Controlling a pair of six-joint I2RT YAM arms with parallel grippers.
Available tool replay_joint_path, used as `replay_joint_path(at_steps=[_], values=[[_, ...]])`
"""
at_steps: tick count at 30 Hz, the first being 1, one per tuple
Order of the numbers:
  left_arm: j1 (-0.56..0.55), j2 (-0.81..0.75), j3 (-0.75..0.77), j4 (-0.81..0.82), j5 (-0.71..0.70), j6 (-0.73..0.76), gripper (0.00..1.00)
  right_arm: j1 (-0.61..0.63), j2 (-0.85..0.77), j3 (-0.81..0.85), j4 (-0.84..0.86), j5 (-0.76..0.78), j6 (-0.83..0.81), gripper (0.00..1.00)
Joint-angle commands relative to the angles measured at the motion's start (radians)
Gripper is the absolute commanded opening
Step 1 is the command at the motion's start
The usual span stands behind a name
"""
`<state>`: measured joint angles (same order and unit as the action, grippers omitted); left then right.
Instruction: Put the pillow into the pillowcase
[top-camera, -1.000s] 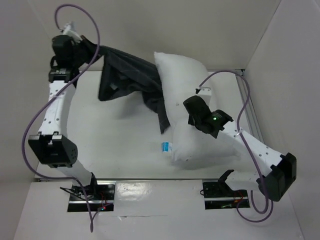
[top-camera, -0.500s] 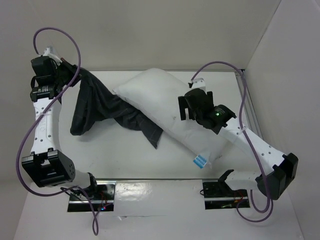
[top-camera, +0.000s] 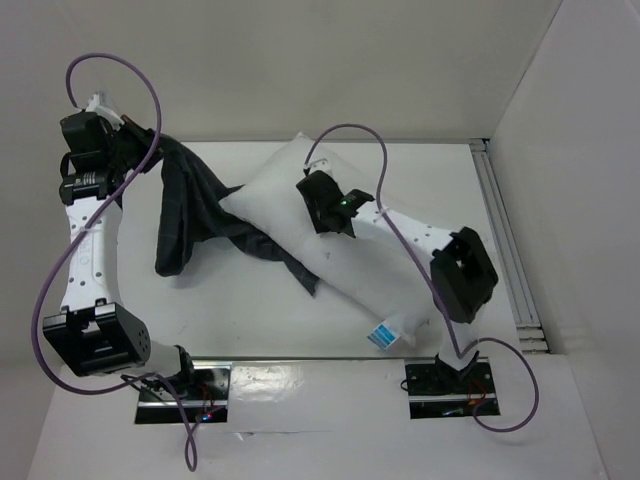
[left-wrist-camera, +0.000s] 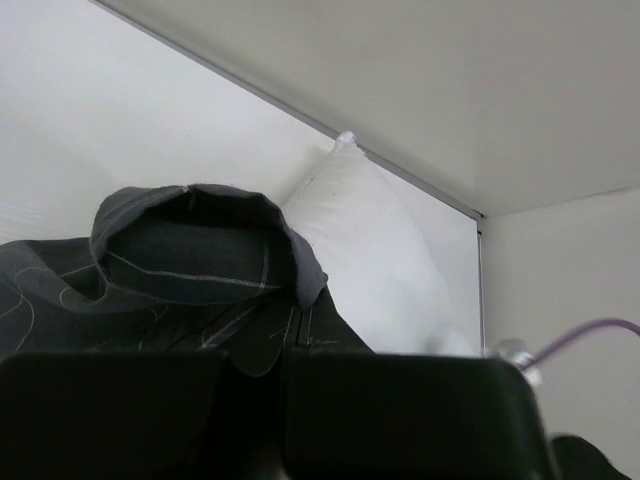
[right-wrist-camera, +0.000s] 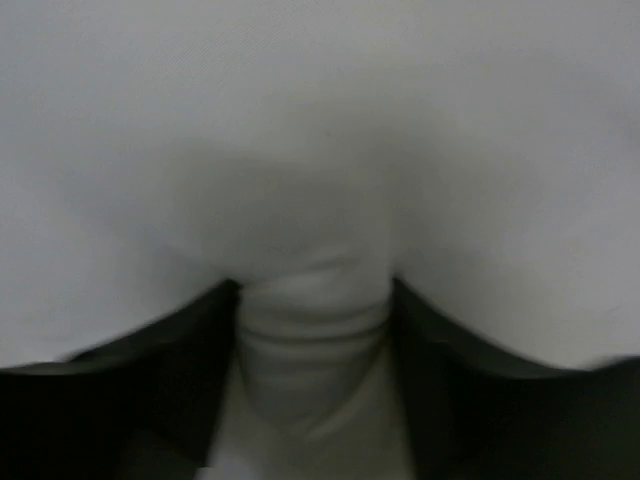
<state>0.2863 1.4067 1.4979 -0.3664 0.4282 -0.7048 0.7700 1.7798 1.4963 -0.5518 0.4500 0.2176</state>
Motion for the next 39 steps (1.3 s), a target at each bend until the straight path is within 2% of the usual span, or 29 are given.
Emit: replay_joint_path(at_steps=[1, 2, 3, 6, 9, 12, 14, 16, 21, 25, 27, 28, 29, 31, 32, 36, 39], values=[[0.002, -0.040, 0.005, 0.032, 0.018, 0.034, 0.00, -0.052, 0.075, 0.030, 0.039, -0.056, 0.031, 0.28], [0.011, -0.049, 0.005, 0.032, 0.006, 0.034, 0.00, -0.052, 0.051, 0.051, 0.039, -0.056, 0.031, 0.02], [0.011, -0.061, 0.005, 0.032, 0.006, 0.034, 0.00, -0.052, 0.024, 0.051, 0.039, -0.013, 0.010, 0.00], [0.011, -0.061, 0.044, 0.032, -0.003, 0.045, 0.00, -0.064, -0.120, 0.061, 0.052, 0.080, -0.066, 0.00], [0.011, -0.038, 0.076, 0.018, 0.009, 0.045, 0.00, -0.118, -0.207, 0.128, -0.057, 0.178, -0.089, 0.00], [0.020, -0.028, 0.085, 0.018, 0.009, 0.036, 0.00, -0.170, -0.276, 0.127, -0.132, 0.259, -0.080, 0.00], [0.020, -0.018, 0.085, 0.027, 0.009, 0.027, 0.00, -0.204, -0.328, 0.096, -0.132, 0.273, -0.052, 0.00], [0.020, -0.009, 0.085, 0.038, 0.009, 0.016, 0.00, -0.213, -0.353, 0.024, -0.105, 0.224, -0.043, 0.00], [0.031, -0.009, 0.096, 0.026, 0.021, 0.016, 0.00, -0.224, -0.339, -0.085, -0.056, 0.349, 0.098, 0.00], [0.053, -0.022, 0.105, 0.015, 0.009, 0.016, 0.00, -0.224, -0.275, -0.189, 0.058, 0.349, 0.114, 0.00], [0.053, -0.022, 0.105, 0.015, 0.021, 0.016, 0.00, -0.233, -0.211, -0.139, 0.037, 0.299, 0.114, 0.00], [0.053, -0.022, 0.116, 0.015, 0.035, 0.016, 0.00, -0.216, -0.154, -0.060, -0.011, 0.268, 0.114, 0.30], [0.053, -0.022, 0.116, 0.015, 0.035, 0.016, 0.00, -0.193, -0.145, -0.039, -0.011, 0.228, 0.095, 0.56], [0.053, -0.022, 0.116, 0.004, 0.035, 0.025, 0.00, -0.100, -0.145, -0.021, 0.047, 0.217, 0.031, 0.90], [0.053, -0.022, 0.116, 0.004, 0.035, 0.025, 0.00, -0.072, -0.157, -0.021, 0.056, 0.198, 0.022, 0.94], [0.053, -0.022, 0.128, 0.004, 0.035, 0.025, 0.00, 0.046, -0.166, -0.068, 0.095, 0.046, -0.001, 0.99], [0.053, -0.011, 0.159, -0.020, 0.035, 0.034, 0.00, 0.123, -0.123, -0.146, 0.139, -0.008, -0.001, 0.99]])
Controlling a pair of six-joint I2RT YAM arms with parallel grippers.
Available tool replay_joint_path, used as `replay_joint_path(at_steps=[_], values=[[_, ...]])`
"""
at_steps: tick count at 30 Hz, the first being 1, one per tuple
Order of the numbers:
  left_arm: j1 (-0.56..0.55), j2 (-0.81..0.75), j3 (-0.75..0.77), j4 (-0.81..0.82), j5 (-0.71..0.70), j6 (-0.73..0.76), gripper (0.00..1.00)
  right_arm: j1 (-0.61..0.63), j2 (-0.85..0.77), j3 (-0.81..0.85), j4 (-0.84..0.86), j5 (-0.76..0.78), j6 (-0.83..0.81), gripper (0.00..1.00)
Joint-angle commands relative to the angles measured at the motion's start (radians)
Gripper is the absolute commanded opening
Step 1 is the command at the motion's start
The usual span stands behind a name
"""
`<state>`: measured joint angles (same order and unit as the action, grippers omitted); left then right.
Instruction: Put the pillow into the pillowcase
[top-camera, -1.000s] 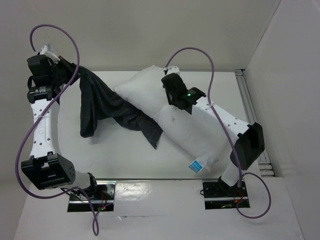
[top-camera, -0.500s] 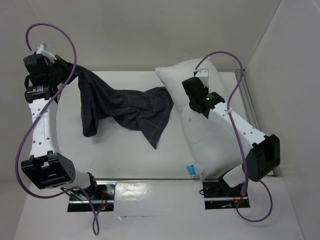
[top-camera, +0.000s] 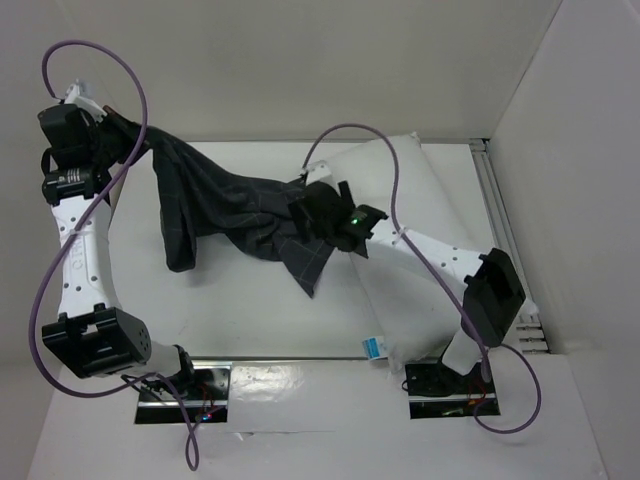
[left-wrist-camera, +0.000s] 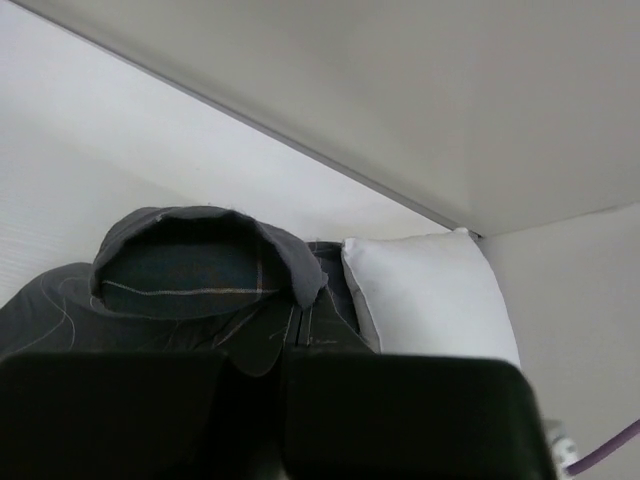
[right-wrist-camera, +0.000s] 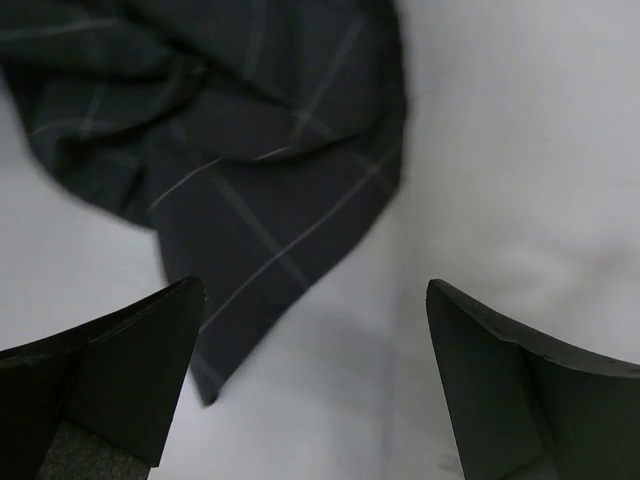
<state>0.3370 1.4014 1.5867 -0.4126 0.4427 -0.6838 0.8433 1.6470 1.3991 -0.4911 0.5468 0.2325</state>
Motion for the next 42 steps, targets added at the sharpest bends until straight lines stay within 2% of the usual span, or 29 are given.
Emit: replay_joint_path(at_steps=[1, 4, 8, 11, 13, 15, 16, 17, 18, 21, 25, 31, 34, 38, 42], values=[[0.002, -0.005, 0.070, 0.026, 0.021, 0.013, 0.00, 0.062, 0.026, -0.063, 0.091, -0.176, -0.016, 0.99], [0.002, 0.004, 0.079, 0.026, 0.021, 0.013, 0.00, 0.109, 0.103, -0.075, 0.115, -0.245, -0.016, 1.00], [0.002, 0.004, 0.101, 0.015, 0.021, 0.023, 0.00, 0.131, 0.236, -0.066, 0.128, -0.257, -0.016, 1.00], [0.002, 0.004, 0.101, -0.003, 0.021, 0.032, 0.00, 0.131, 0.293, -0.057, 0.138, -0.257, -0.016, 0.95], [0.002, -0.007, 0.101, -0.003, 0.021, 0.032, 0.00, 0.131, 0.332, -0.057, 0.166, -0.257, -0.016, 0.82], [0.002, -0.007, 0.101, -0.003, 0.008, 0.023, 0.00, 0.131, 0.347, -0.048, 0.178, -0.257, -0.016, 0.62], [0.002, -0.016, 0.101, -0.003, 0.008, 0.023, 0.00, 0.131, 0.358, -0.037, 0.189, -0.257, -0.016, 0.30], [0.002, -0.016, 0.101, -0.003, 0.008, 0.023, 0.00, 0.131, 0.358, -0.022, 0.175, -0.236, -0.016, 0.12], [0.002, -0.016, 0.101, -0.003, 0.008, 0.014, 0.00, 0.131, 0.358, -0.002, 0.157, -0.235, -0.007, 0.00], [0.002, -0.025, 0.110, -0.003, -0.001, 0.013, 0.00, 0.131, 0.277, 0.049, 0.102, -0.191, -0.024, 0.00], [0.002, -0.015, 0.134, -0.003, -0.001, 0.013, 0.00, 0.142, -0.026, 0.110, 0.066, -0.180, -0.117, 0.00], [0.011, -0.025, 0.134, -0.003, -0.045, 0.004, 0.00, 0.142, -0.303, 0.251, -0.007, -0.203, -0.160, 0.00], [0.011, -0.025, 0.143, -0.003, -0.058, 0.019, 0.00, 0.142, -0.369, 0.317, 0.003, -0.216, -0.160, 0.00], [0.020, 0.011, 0.241, -0.084, -0.059, 0.053, 0.00, 0.142, -0.453, 0.356, 0.086, -0.234, -0.179, 0.00], [0.020, 0.002, 0.214, -0.094, -0.094, 0.064, 0.00, 0.142, -0.428, 0.366, 0.161, -0.190, -0.242, 0.00]])
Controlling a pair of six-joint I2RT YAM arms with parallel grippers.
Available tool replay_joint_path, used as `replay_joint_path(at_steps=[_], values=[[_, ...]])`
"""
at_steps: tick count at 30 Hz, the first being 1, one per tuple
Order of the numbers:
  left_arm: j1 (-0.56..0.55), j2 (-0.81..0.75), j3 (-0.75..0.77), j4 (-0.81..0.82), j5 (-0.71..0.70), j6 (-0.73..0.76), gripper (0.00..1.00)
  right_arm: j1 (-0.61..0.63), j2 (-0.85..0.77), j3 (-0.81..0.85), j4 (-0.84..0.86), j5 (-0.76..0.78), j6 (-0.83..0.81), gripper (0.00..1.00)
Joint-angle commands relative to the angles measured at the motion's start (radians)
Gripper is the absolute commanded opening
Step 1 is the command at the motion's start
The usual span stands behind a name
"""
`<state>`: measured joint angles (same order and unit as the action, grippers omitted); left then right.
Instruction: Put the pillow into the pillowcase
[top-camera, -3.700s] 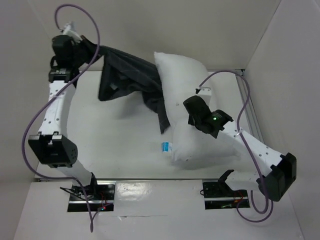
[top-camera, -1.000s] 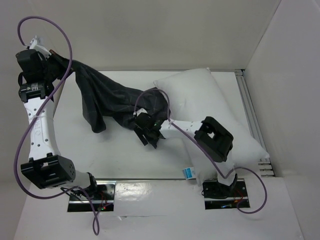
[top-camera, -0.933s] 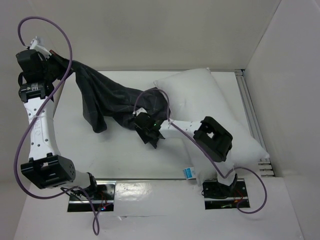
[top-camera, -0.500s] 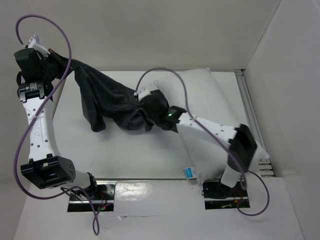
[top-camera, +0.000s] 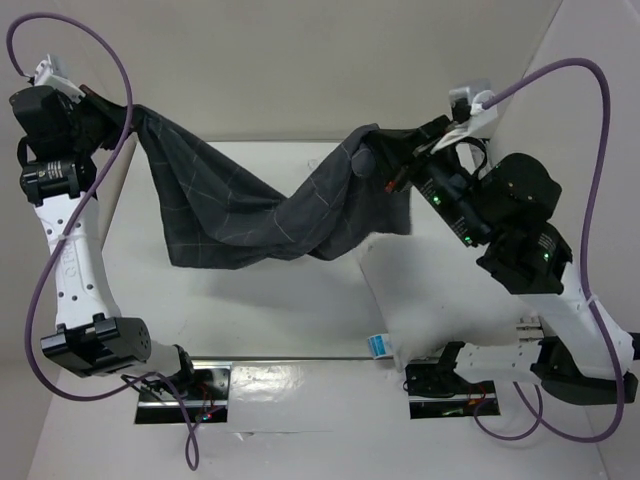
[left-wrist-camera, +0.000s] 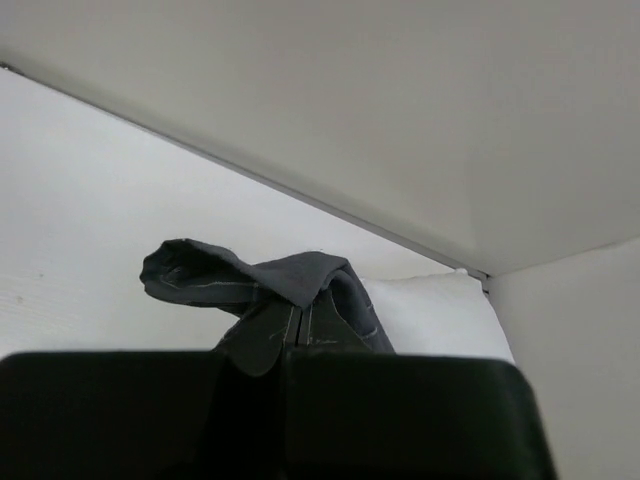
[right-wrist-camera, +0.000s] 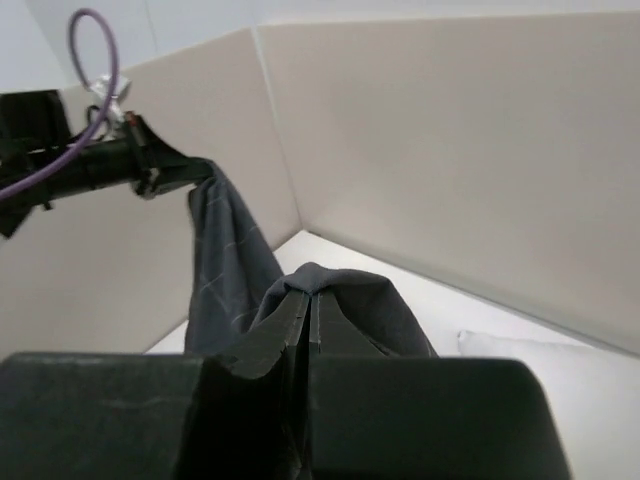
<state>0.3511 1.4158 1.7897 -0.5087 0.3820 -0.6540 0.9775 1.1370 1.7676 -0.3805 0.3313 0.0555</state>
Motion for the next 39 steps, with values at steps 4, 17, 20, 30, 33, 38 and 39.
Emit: replay_joint_path(at_steps=[4, 17, 20, 30, 33, 38, 39], values=[[0.015, -0.034, -0.007, 0.002, -0.057, 0.034, 0.00, -0.023, 0.226, 0.048, 0.095, 0.086, -0.155, 0.00], [0.101, 0.054, 0.168, -0.109, -0.046, 0.119, 0.00, -0.350, 0.682, 0.212, 0.769, -0.434, -0.021, 0.00], [0.135, 0.022, 0.143, -0.120, -0.023, 0.106, 0.00, -0.422, 0.887, 0.363, 0.734, -0.489, 0.092, 0.00], [0.088, -0.218, -0.397, -0.038, 0.032, 0.059, 0.01, -0.576, 1.111, 0.553, 0.333, -0.697, 0.326, 0.98], [0.077, -0.239, -0.496, -0.037, -0.040, 0.106, 0.45, -0.556, 0.970, 0.327, 0.280, -0.646, 0.279, 0.98], [0.077, -0.229, -0.486, -0.047, -0.149, 0.116, 0.59, -0.446, 0.840, 0.140, 0.158, -0.636, 0.201, 1.00], [0.077, -0.229, -0.486, -0.059, -0.175, 0.107, 0.47, -0.415, 0.830, 0.113, 0.135, -0.623, 0.170, 1.00]])
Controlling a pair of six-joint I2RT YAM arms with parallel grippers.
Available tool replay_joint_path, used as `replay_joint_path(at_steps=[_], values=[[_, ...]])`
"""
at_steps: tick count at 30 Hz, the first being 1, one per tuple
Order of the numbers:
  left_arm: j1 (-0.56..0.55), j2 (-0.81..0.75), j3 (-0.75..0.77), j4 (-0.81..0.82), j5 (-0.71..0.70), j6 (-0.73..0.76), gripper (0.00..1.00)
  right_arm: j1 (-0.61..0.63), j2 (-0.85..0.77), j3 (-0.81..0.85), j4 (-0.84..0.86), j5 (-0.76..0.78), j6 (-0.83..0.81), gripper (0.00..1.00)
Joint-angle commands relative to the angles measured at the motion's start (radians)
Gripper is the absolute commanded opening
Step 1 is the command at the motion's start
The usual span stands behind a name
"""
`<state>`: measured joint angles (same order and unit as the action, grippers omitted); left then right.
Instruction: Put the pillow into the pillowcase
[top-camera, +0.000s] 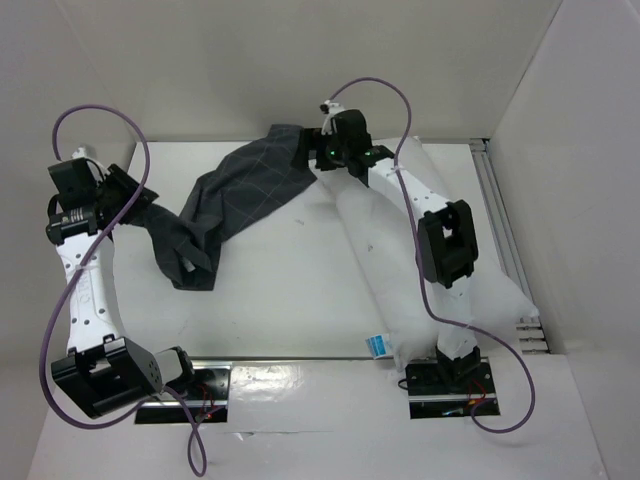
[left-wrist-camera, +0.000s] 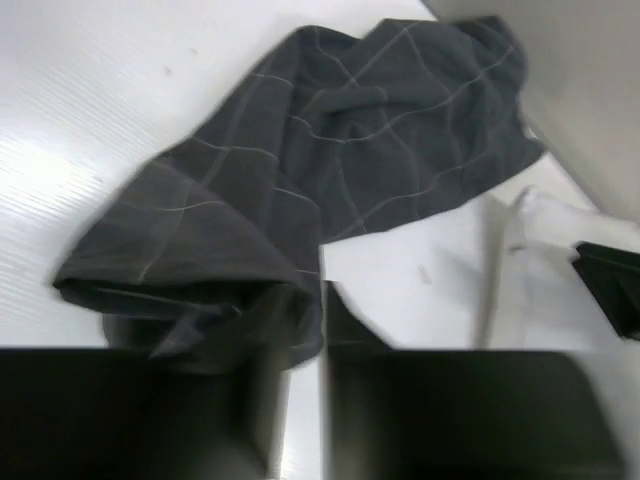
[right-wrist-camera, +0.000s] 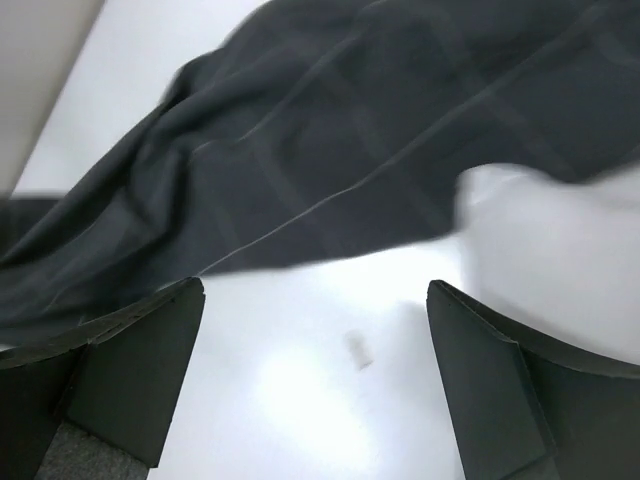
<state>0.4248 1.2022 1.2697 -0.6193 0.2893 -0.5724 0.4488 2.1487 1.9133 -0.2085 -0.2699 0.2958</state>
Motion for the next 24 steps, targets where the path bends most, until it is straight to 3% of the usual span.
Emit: replay_joint_path(at_steps=[1, 2, 8, 14, 22, 24], values=[[0.003, -0.015, 0.045, 0.052, -0.093, 0.025, 0.18, 0.178, -0.193, -0.066, -0.048, -0.022, -0.070, 1.00], [0.003, -0.004, 0.059, 0.043, -0.105, 0.025, 0.00, 0.212, -0.203, -0.130, -0.048, -0.022, -0.070, 1.00], [0.003, -0.001, 0.080, 0.027, -0.213, 0.005, 0.00, 0.431, -0.135, -0.244, 0.011, -0.051, -0.040, 1.00], [0.003, -0.010, 0.098, 0.027, -0.201, 0.005, 0.00, 0.594, 0.101, -0.033, -0.012, 0.003, -0.090, 1.00], [0.003, -0.001, 0.126, 0.027, -0.164, 0.005, 0.00, 0.625, 0.324, 0.156, 0.081, 0.155, -0.076, 1.00], [0.003, -0.001, 0.135, 0.027, -0.154, 0.005, 0.00, 0.625, 0.365, 0.171, 0.121, 0.199, -0.060, 0.91]])
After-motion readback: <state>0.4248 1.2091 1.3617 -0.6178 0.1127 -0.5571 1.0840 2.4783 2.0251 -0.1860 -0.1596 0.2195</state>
